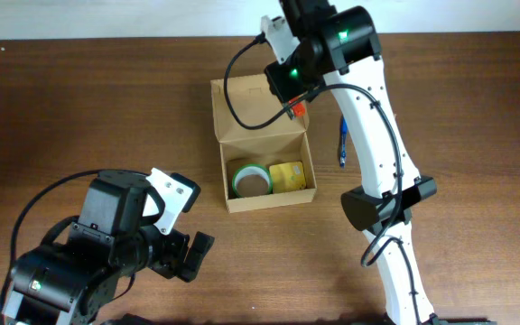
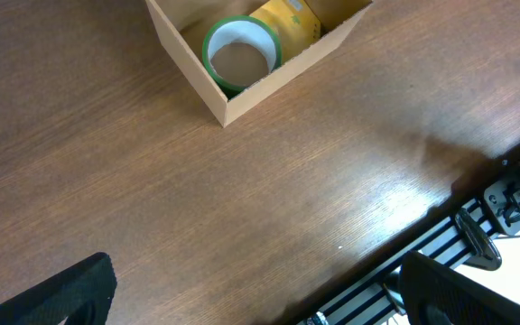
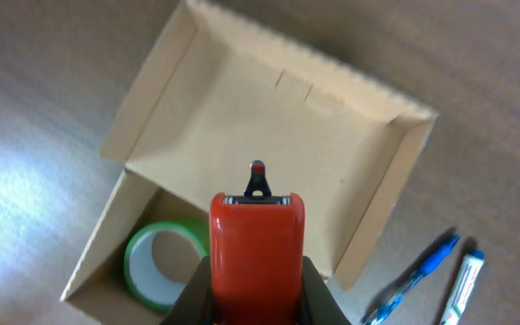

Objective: Pack container
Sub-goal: 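Lift the orange-red object and lower it into the box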

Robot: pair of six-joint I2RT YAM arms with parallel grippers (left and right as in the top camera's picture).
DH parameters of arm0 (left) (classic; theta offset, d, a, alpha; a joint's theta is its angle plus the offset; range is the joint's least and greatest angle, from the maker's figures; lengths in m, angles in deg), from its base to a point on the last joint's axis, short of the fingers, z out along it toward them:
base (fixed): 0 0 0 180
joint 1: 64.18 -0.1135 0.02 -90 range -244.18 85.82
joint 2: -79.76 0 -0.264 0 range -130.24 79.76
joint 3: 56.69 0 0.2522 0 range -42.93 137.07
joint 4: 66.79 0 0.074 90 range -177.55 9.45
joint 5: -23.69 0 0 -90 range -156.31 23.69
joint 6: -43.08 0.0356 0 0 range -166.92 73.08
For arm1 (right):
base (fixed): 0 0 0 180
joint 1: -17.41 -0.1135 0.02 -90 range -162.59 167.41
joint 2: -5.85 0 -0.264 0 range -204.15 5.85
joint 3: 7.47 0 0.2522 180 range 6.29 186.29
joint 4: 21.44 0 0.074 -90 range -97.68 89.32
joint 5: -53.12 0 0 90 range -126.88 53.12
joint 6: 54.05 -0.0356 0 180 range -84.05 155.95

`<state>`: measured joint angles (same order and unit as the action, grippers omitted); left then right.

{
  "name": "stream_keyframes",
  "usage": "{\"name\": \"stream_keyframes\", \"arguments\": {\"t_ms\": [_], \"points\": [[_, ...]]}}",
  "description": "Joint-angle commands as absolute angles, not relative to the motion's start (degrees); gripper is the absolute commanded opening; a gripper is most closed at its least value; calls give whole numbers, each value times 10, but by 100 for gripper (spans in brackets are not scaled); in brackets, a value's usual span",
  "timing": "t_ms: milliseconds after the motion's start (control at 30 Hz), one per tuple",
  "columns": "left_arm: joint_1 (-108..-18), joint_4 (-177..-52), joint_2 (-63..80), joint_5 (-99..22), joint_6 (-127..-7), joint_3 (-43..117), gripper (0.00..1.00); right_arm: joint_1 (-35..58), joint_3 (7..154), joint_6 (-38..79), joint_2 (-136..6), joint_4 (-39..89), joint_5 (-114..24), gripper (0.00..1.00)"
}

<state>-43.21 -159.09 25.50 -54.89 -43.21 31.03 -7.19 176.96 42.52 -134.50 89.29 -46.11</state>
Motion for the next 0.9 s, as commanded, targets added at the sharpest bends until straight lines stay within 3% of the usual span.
{"name": "stream_keyframes", "arguments": {"t_ms": [0,533,867], "points": [[-433,-1591,258,-541,-421,312,100,-71,1725,434,-1302,896,-468,4],[-434,-1591,258,-541,-421,312,100,-97,1581,482,-1199,883,-467,4],[-433,-1591,258,-541,-421,312,100,-100,1383,523,-1065,815,-453,4]]}}
